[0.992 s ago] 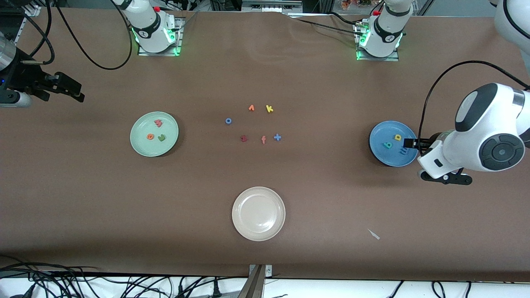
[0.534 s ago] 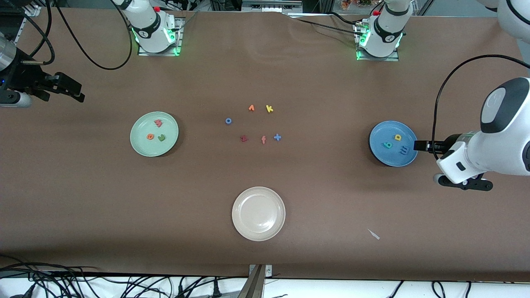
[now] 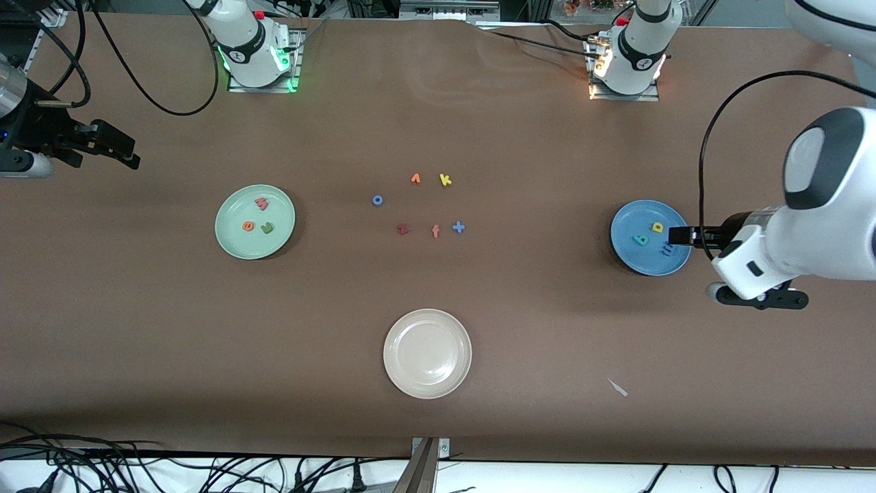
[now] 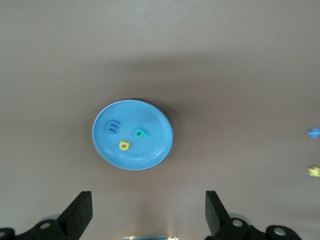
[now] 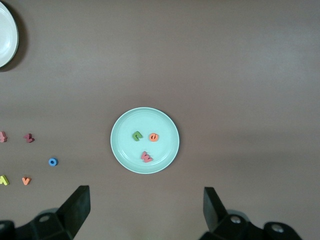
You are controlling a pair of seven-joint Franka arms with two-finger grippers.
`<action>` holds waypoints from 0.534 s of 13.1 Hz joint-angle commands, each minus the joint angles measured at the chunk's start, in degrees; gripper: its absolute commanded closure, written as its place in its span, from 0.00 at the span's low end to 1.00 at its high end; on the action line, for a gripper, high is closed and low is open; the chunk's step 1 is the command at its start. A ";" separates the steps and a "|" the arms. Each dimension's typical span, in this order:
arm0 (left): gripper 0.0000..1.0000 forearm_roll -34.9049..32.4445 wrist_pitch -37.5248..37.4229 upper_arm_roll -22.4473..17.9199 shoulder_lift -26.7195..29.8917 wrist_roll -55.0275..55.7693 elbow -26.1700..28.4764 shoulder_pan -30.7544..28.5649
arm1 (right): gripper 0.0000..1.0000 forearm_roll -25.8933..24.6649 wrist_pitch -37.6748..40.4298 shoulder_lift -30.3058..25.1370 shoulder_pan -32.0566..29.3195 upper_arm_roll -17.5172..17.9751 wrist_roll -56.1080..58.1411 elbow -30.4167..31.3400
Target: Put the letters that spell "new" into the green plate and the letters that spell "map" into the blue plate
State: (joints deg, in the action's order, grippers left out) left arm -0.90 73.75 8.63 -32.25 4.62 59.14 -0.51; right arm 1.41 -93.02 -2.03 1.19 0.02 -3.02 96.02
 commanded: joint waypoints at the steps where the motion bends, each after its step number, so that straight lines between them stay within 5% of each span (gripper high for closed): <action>1: 0.01 3.71 4.80 -2.65 5.69 -2.51 5.95 0.60 | 0.00 -0.44 0.56 0.45 -0.48 0.24 0.47 -1.36; 7: 0.01 3.80 20.43 -3.09 17.55 -7.61 26.43 1.21 | 0.00 -0.62 0.38 0.45 -0.57 0.15 0.64 -1.63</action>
State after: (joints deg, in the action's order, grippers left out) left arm 1.21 88.45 7.06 -21.14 -0.88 75.66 -0.24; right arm 1.37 -93.11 -2.03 1.13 -0.03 -3.01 95.90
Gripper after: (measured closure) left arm 0.004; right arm 0.000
